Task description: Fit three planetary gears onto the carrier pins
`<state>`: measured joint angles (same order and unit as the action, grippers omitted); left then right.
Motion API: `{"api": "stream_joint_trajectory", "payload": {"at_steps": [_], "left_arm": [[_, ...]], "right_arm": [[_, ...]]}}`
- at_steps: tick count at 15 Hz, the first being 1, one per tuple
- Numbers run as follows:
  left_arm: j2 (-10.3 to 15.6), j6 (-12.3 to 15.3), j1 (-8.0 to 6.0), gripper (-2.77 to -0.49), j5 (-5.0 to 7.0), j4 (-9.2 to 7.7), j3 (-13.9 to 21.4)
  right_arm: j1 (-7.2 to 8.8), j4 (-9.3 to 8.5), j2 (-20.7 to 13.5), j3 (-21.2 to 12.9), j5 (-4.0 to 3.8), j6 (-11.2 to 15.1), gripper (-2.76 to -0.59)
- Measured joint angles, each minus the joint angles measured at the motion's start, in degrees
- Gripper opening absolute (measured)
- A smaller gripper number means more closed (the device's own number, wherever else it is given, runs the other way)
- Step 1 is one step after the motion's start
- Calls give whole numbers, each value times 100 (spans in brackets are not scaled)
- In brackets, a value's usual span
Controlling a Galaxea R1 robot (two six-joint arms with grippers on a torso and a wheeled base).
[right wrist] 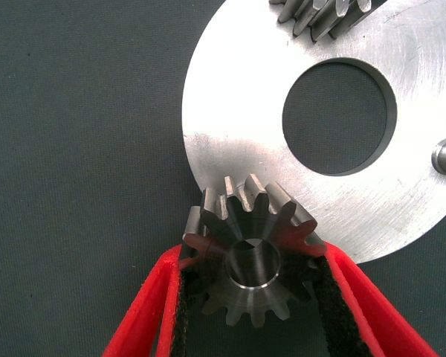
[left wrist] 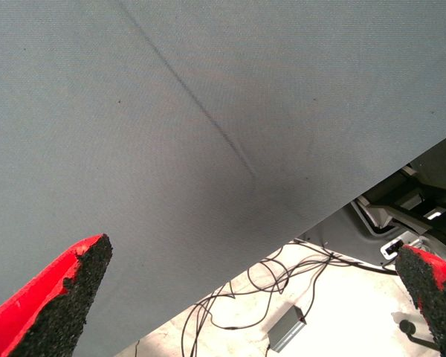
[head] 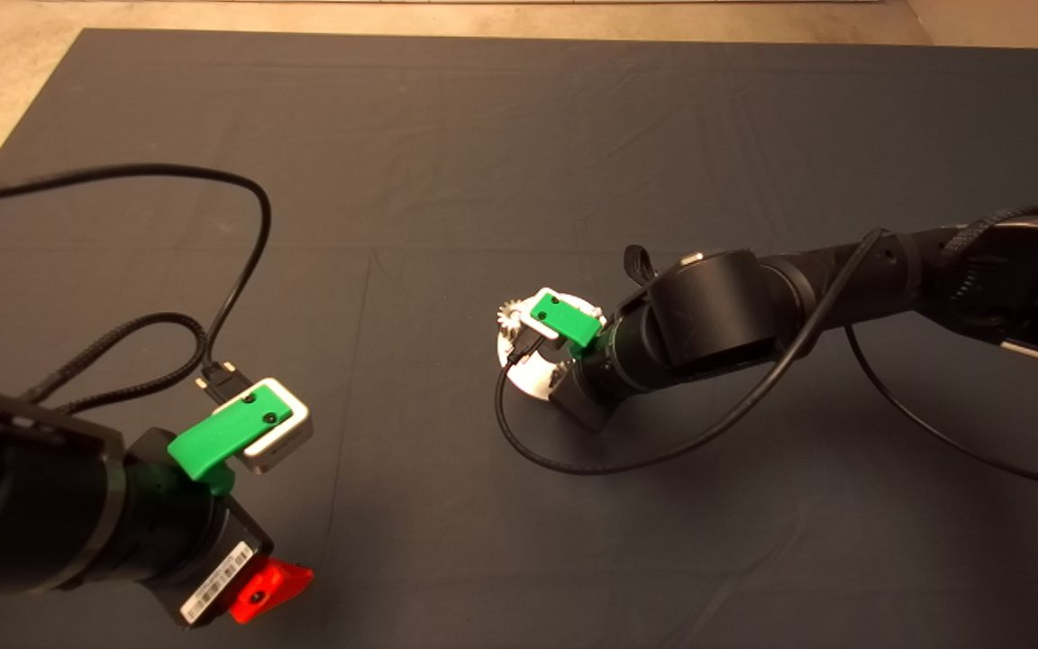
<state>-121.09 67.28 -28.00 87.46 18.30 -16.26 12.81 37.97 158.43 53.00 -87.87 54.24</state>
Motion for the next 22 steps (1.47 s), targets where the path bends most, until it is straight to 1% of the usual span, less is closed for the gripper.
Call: {"api": "stream_joint_trajectory", "payload": {"at_steps": [4, 8, 13, 17, 20, 22], "left_arm": [[2, 0, 0, -49, 0, 0, 0], [2, 0, 0, -49, 0, 0, 0], [3, 0, 0, -49, 0, 0, 0], [2, 0, 0, -49, 0, 0, 0], [4, 0, 0, -49, 0, 0, 0], [6, 0, 0, -49, 0, -2, 0]], "right_arm": [[9, -30, 0, 16, 2, -22, -234], [28, -52, 0, 44, 24, -27, -234], [55, -55, 0, 93, 2, -40, -234], [59, -55, 1, 94, 2, -40, -234], [90, -55, 6, 94, -2, -40, -234], [90, -54, 59, 94, -6, -40, -234]]}}
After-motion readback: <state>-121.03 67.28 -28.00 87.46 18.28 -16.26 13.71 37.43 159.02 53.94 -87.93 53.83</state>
